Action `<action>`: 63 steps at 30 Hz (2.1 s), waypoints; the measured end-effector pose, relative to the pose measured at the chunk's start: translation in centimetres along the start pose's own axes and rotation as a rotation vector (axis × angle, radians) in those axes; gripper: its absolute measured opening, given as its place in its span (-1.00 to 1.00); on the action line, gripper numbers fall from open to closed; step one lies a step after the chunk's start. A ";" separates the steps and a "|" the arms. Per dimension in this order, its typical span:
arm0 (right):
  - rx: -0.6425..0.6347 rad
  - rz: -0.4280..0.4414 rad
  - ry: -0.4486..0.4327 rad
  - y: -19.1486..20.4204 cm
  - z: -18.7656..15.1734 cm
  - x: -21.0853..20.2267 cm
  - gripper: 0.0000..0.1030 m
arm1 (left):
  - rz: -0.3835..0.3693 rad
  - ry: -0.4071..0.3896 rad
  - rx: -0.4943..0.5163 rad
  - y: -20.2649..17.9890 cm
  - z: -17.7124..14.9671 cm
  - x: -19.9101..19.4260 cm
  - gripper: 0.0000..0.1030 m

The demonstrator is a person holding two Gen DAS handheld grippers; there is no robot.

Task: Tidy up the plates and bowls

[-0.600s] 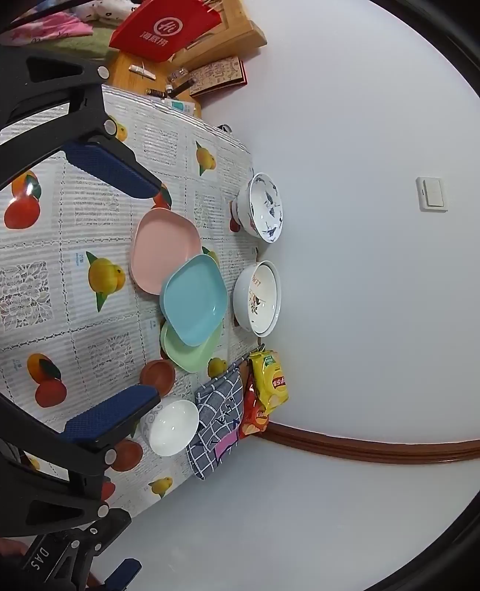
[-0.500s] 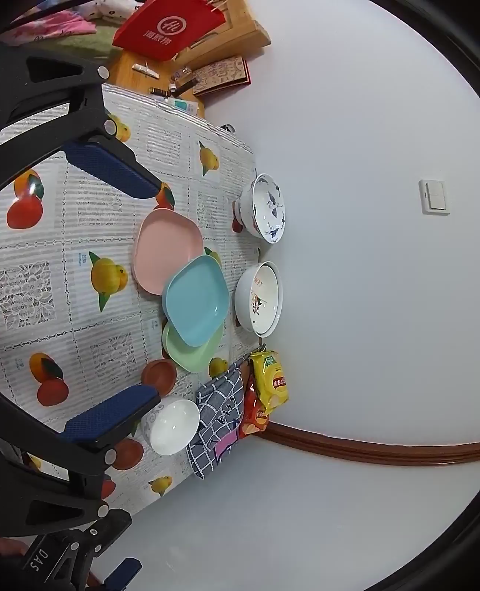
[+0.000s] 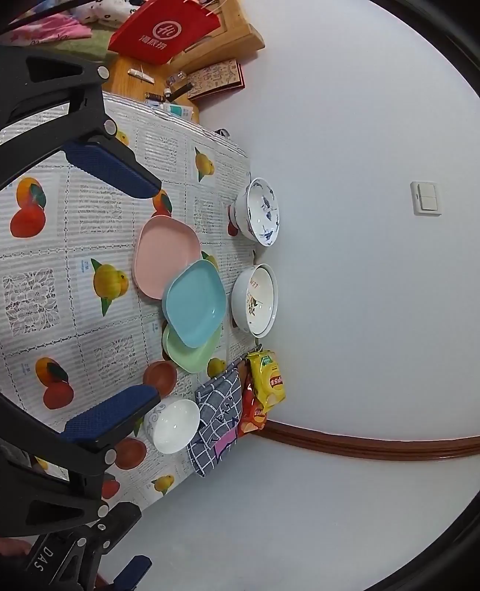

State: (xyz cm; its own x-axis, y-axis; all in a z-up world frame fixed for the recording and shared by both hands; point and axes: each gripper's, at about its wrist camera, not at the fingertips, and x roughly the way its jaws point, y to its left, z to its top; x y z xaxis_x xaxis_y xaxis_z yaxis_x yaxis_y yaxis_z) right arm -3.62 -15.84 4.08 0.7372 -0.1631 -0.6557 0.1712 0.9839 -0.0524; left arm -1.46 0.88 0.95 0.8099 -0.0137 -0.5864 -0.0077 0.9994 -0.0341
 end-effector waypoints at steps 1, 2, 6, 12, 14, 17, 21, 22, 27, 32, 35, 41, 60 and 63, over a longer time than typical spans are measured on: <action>-0.001 -0.001 0.000 0.2 0.0 0.0 1.00 | 0.000 0.001 -0.001 0.0 0.0 0.0 0.98; 0.000 -0.003 -0.001 0.3 0.1 -0.1 1.00 | -0.001 0.002 -0.001 0.1 0.1 0.0 0.98; 0.006 0.002 -0.006 0.4 0.0 -0.3 1.00 | -0.001 -0.001 -0.003 0.1 -0.3 -0.2 0.98; 0.015 0.009 -0.004 0.2 0.0 -0.3 1.00 | 0.001 -0.001 -0.003 0.2 -0.4 -0.3 0.98; 0.015 0.011 -0.003 0.1 0.1 -0.3 1.00 | 0.001 0.000 -0.003 0.3 -0.4 -0.4 0.98; 0.019 0.012 -0.004 0.1 0.0 -0.3 1.00 | -0.001 0.001 0.002 0.3 -0.4 -0.5 0.98; 0.021 0.012 -0.006 0.1 -0.1 -0.4 1.00 | -0.006 0.003 -0.003 0.3 -0.3 -0.5 0.98; 0.021 0.013 -0.005 0.0 0.0 -0.3 1.00 | -0.005 0.005 -0.003 0.3 -0.3 -0.4 0.98; 0.022 0.013 -0.005 0.0 0.0 -0.4 1.00 | -0.004 0.008 -0.004 0.3 -0.5 -0.3 0.98; 0.021 0.012 -0.007 0.0 0.0 -0.3 1.00 | -0.003 0.008 -0.003 0.3 -0.5 -0.4 0.98; 0.023 0.012 -0.009 -0.1 -0.1 -0.4 1.00 | -0.005 0.007 -0.003 0.3 -0.5 -0.4 0.98; 0.027 0.016 -0.009 -0.1 -0.1 -0.4 1.00 | -0.001 0.010 0.005 -0.2 -0.6 -0.3 0.98; 0.033 0.022 -0.005 -0.2 -0.3 -0.2 1.00 | -0.003 0.009 0.000 -0.4 -0.7 -0.4 0.98; 0.031 0.023 -0.005 -0.1 -0.2 0.0 1.00 | -0.004 0.012 0.000 -0.3 -0.7 -0.3 0.98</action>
State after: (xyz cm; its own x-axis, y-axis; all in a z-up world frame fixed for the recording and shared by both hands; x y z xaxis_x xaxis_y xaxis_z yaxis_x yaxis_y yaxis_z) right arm -3.82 -15.96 3.96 0.7444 -0.1406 -0.6528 0.1738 0.9847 -0.0139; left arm -2.09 0.56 0.53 0.8031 -0.0184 -0.5955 -0.0045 0.9993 -0.0370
